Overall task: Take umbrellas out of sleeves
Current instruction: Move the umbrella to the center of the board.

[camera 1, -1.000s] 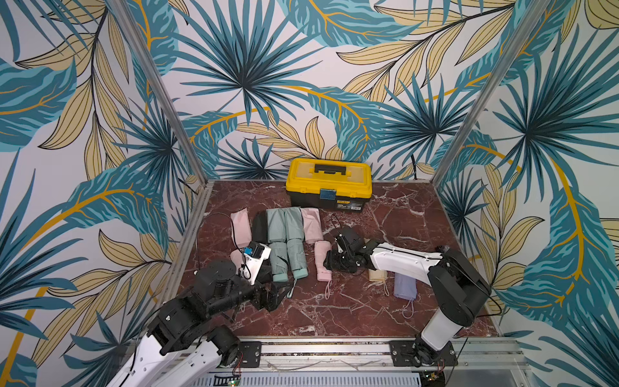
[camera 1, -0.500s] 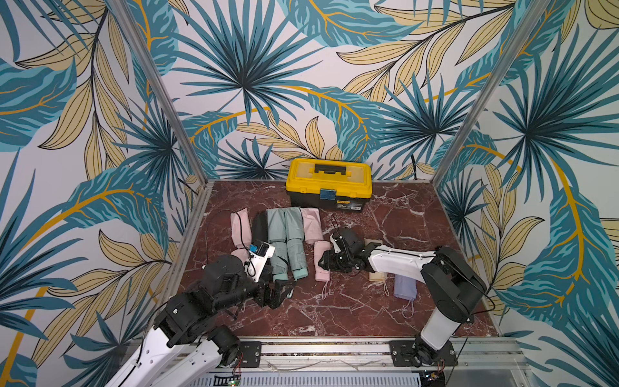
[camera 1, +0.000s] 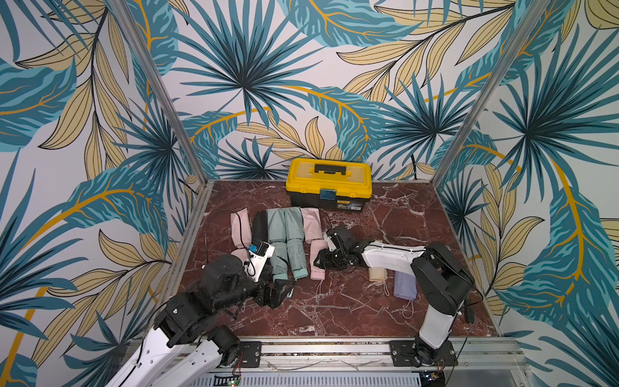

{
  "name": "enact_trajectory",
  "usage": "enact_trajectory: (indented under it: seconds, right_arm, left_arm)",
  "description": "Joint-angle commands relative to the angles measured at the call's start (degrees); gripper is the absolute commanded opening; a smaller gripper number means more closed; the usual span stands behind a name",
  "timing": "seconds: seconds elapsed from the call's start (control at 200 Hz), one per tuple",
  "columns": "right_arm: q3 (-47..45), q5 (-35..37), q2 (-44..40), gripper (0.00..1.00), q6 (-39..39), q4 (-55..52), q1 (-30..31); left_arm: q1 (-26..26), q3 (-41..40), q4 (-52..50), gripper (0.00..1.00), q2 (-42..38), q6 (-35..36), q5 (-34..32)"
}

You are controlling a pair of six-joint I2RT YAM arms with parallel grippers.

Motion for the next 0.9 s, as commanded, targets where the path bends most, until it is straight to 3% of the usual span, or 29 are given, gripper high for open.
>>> enact_trajectory:
  seconds: [0.0, 0.401, 0.891]
  right_arm:
    - [1.79, 0.33, 1.68, 0.53, -4.33, -7.13, 0.22]
    - [7.14, 0.09, 4.4, 0.53, -9.7, -14.44, 0.36]
    - [8.77, -1.0, 5.73, 0.53, -11.0, -14.19, 0.29]
  left_arm:
    - [0.31, 0.8, -0.18, 1.0, -0.19, 0.09, 0.37]
    - [0.33, 0.79, -0.26, 0.99, -0.1, 0.1, 0.28]
    - [0.32, 0.78, -0.28, 1.0, -0.28, 0.0, 0.25]
